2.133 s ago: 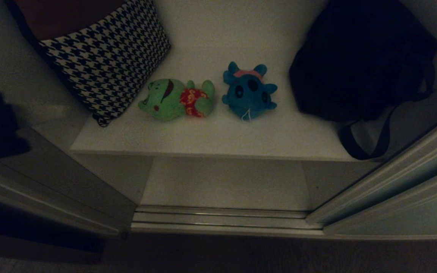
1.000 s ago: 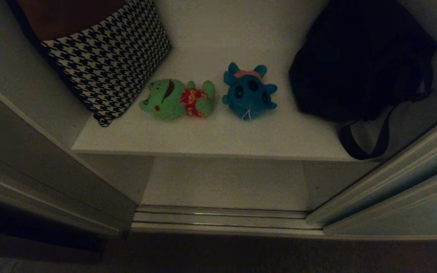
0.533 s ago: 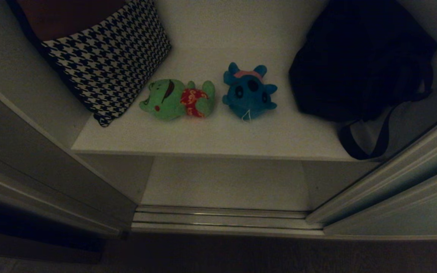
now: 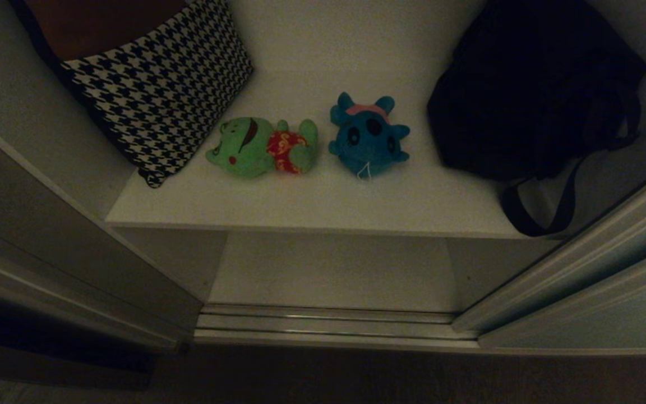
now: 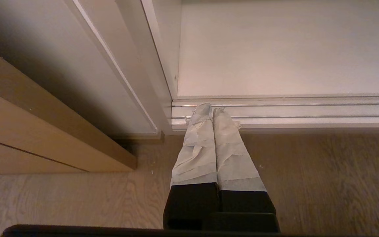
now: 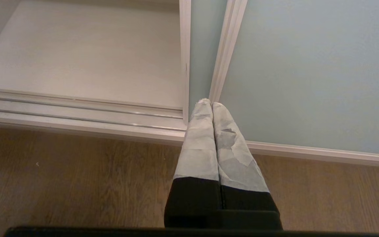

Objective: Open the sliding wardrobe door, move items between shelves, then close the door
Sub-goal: Close the door

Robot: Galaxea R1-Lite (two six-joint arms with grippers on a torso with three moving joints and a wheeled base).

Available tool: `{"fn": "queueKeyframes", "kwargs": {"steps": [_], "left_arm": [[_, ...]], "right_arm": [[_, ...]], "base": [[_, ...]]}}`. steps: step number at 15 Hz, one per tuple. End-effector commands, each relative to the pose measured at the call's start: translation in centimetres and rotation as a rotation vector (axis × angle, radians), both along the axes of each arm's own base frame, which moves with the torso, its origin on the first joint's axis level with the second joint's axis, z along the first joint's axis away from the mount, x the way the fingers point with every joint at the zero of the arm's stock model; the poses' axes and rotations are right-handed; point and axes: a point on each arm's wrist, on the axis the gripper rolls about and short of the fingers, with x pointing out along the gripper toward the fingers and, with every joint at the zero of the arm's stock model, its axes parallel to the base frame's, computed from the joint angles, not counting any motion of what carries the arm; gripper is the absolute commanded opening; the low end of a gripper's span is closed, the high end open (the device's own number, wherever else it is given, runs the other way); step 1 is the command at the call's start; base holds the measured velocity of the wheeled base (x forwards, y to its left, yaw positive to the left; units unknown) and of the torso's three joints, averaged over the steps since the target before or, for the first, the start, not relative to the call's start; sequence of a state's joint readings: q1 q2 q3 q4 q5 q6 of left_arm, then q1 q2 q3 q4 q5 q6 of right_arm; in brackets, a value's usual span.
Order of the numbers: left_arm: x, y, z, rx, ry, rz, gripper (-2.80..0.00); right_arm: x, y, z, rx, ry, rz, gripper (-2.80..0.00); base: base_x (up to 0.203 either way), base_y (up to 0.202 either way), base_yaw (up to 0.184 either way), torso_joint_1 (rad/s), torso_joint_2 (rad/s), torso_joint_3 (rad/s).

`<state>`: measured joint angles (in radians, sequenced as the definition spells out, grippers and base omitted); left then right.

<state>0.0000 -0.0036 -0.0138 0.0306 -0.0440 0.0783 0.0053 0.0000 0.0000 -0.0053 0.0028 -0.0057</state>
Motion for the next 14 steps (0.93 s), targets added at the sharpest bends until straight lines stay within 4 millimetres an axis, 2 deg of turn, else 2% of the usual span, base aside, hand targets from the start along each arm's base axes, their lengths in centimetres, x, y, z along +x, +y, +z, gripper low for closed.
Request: {"fn": "queueKeyframes", "kwargs": {"steps": [1,14], "left_arm": [[0.04,0.00,0.03,-0.002,0.004,0.001,-2.80],[0.09,0.01,0.00,0.013,-0.005,0.005,-2.80]], "right_arm": [[-0.02,0.00,0.00,0.000,-0.004,0.001,-2.80],[-0.02,0.00,0.00,0.000,-0.004,0.001,-2.80]], "base": [[0.000,0.000,0.000,0.000,0.00,0.000],[0.000,0.000,0.000,0.002,0.00,0.043]]}}
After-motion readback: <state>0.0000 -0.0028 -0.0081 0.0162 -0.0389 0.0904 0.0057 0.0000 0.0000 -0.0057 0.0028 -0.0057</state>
